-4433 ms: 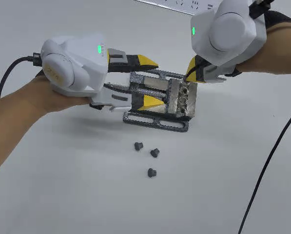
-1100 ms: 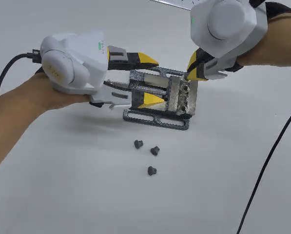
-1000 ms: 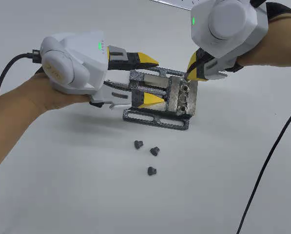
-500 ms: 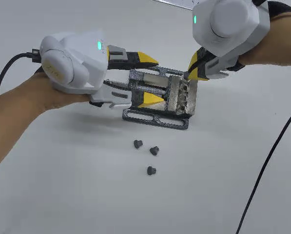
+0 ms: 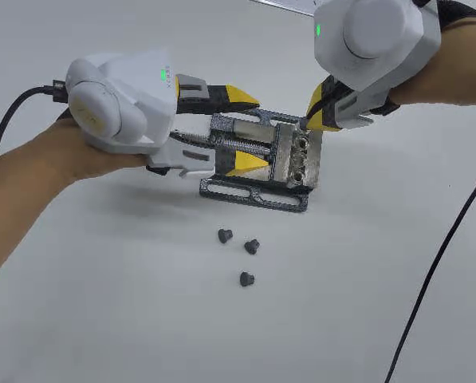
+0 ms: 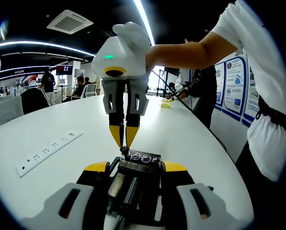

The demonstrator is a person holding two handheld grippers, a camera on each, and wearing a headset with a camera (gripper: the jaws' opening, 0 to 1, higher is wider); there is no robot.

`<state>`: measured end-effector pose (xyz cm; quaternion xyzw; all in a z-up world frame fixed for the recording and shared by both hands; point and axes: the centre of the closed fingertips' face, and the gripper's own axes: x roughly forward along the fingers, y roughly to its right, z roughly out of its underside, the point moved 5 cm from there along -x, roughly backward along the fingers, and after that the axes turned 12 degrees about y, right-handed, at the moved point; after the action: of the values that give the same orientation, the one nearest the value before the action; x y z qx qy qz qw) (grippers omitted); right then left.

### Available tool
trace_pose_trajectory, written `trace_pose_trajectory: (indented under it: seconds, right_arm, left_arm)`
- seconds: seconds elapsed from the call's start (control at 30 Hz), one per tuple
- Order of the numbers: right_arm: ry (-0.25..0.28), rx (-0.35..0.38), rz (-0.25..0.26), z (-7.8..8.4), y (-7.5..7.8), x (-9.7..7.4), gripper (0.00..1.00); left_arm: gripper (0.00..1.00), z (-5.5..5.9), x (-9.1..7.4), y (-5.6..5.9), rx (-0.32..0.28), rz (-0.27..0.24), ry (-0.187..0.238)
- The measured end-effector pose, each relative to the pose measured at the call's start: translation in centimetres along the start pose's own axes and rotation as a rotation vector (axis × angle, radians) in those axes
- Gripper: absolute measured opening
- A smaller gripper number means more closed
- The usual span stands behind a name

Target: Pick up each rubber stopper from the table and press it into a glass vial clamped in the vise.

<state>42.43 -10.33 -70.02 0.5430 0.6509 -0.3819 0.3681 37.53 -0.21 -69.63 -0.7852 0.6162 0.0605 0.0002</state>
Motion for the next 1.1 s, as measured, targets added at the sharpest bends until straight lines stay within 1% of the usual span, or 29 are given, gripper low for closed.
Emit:
trace_pose_trajectory:
  seconds: [0.13,0.37,0.73,1.03,1.1]
  right_arm:
    - [0.002,0.003,-0.006,-0.01,0.08,0.06,0.06]
    - [-0.017,0.0,-0.025,0.03,0.1,0.17,0.06]
    - [-0.042,-0.016,-0.022,-0.13,0.12,0.31,0.06]
    - [-0.043,0.003,-0.026,-0.14,0.32,0.48,0.06]
    - [-0.048,-0.004,-0.027,-0.22,0.48,0.54,0.06]
  left_arm:
    - [0.4,-0.04,0.1,0.07,0.0,0.001,0.0]
    - [0.4,-0.08,0.24,0.13,-0.001,0.003,-0.001]
    - [0.4,0.19,0.41,-0.02,-0.001,0.005,0.001]
    - [0.4,0.55,0.54,-0.21,-0.005,0.004,0.0]
    - [0.4,0.47,0.61,-0.16,-0.007,0.005,0.002]
